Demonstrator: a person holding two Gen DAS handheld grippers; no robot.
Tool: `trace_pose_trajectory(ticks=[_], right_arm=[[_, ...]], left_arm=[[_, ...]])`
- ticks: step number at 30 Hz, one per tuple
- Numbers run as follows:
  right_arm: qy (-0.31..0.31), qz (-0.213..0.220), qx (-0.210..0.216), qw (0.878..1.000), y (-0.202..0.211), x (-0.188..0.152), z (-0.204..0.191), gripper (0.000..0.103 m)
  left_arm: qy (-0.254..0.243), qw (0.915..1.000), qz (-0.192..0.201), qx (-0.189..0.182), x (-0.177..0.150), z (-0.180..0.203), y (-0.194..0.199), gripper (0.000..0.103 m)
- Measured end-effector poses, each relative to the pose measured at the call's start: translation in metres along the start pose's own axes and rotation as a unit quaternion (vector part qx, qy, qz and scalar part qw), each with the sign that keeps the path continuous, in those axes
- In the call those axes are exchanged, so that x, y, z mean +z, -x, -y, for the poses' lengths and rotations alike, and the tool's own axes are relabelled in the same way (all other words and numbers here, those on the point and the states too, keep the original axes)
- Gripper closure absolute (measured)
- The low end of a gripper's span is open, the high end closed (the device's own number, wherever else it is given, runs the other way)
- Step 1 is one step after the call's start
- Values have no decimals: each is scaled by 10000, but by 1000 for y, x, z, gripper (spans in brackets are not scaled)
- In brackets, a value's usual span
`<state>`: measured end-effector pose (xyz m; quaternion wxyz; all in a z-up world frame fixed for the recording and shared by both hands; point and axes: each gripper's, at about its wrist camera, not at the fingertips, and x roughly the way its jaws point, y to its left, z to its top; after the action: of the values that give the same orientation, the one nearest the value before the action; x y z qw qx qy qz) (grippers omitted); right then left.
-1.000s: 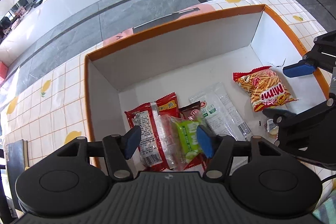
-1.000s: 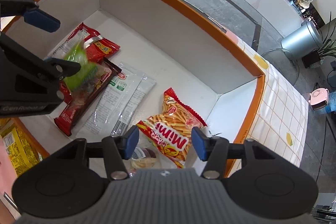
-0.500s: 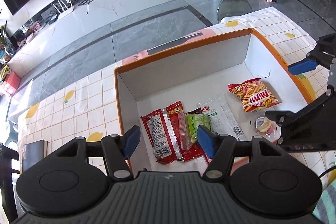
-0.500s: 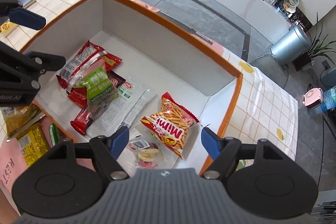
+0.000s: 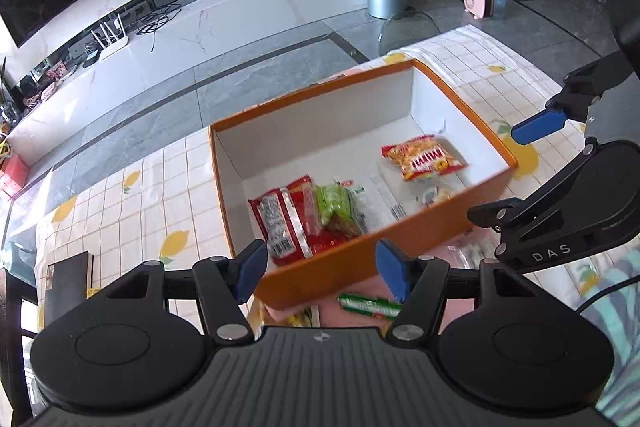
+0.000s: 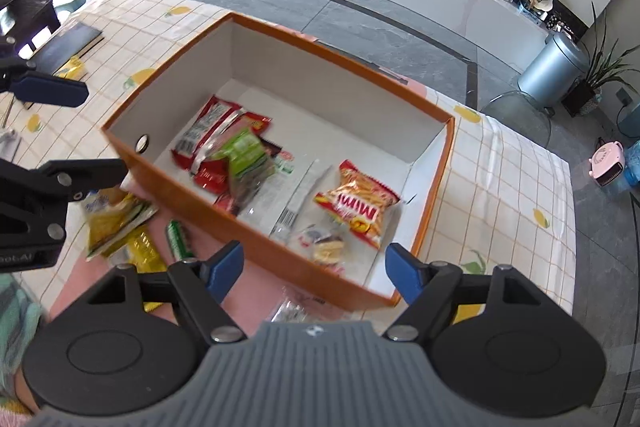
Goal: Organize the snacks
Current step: 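Move both tools out of the box toward the remaining snacks on the mat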
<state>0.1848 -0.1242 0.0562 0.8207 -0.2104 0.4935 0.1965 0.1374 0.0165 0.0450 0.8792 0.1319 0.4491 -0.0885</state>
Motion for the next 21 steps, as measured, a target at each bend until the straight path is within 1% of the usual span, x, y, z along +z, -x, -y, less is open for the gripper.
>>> trace_pose_trajectory(ticks=[6, 9, 13, 15, 18, 19, 21], right_arm=[[18, -125, 192, 9997, 12, -39, -11, 27], [-85, -164, 299, 9994, 12, -58, -13, 26], [-461, -304, 553, 9969, 5, -84, -11, 24], [-619, -346, 596, 9957, 0, -95, -12, 24], [-849, -405, 646, 9935, -11, -108, -11, 22], [-964, -422, 668, 9922, -17, -112, -10, 20], [-1164, -422, 694, 9899, -28, -119, -7, 19]], left_arm=[[-453, 9987, -232, -62, -33, 17, 8, 29], [-504, 9980, -354, -138, -50, 20, 6, 29], [-502, 9951, -712, -476, -69, 23, 1, 29], [-575, 9930, -882, -537, -77, 25, -3, 29], [-726, 9909, -1021, -498, -87, 26, -9, 29], [-793, 9904, -1035, -459, -89, 25, -12, 29], [-894, 9901, -1035, -322, -96, 19, -16, 29]])
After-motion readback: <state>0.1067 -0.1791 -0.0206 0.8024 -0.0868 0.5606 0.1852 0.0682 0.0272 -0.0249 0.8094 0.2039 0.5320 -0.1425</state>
